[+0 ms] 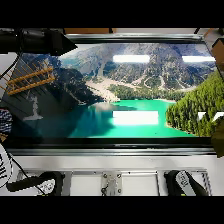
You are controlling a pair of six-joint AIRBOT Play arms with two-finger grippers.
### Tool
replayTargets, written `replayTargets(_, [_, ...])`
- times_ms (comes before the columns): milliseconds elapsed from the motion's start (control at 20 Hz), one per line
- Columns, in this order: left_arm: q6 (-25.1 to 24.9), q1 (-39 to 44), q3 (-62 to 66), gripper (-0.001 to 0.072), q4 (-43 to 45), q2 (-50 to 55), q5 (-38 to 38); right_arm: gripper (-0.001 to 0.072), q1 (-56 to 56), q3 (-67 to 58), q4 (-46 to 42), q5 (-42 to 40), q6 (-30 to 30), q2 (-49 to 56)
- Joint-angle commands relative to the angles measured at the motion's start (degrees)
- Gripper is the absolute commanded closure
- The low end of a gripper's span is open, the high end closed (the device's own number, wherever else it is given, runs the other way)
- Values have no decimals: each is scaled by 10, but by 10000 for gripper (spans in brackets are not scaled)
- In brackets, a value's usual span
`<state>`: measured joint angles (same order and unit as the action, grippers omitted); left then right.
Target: Fold the clothes and pants, and hang the long-sleeved shirts on hangers.
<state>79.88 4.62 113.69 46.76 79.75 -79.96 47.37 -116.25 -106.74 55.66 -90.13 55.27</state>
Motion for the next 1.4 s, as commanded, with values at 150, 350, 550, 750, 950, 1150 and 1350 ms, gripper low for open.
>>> replayTargets(150, [0, 0, 0, 696, 0, 0, 0, 698, 0, 1, 2, 16, -16, -29])
replayTargets(350, [0, 0, 0, 695, 0, 0, -17, 698, 0, 1, -13, 39, -17, 15])
replayTargets(550, [0, 0, 0, 696, 0, 0, -35, 698, 0, 1, -59, 35, -19, 49])
replayTargets(750, [0, 0, 0, 696, 0, 0, -44, 698, 19, 1, -97, 31, -82, 68])
replayTargets(950, [0, 0, 0, 696, 1, 0, -58, 698, 79, 1, -97, 9, -126, 72])
replayTargets(1150, [0, 0, 0, 696, 1, 0, -58, 698, 115, 1, -96, 7, -128, 74])
replayTargets(1350, [0, 0, 0, 696, 0, 0, -58, 698, 122, 1, -93, 65, -127, 84])
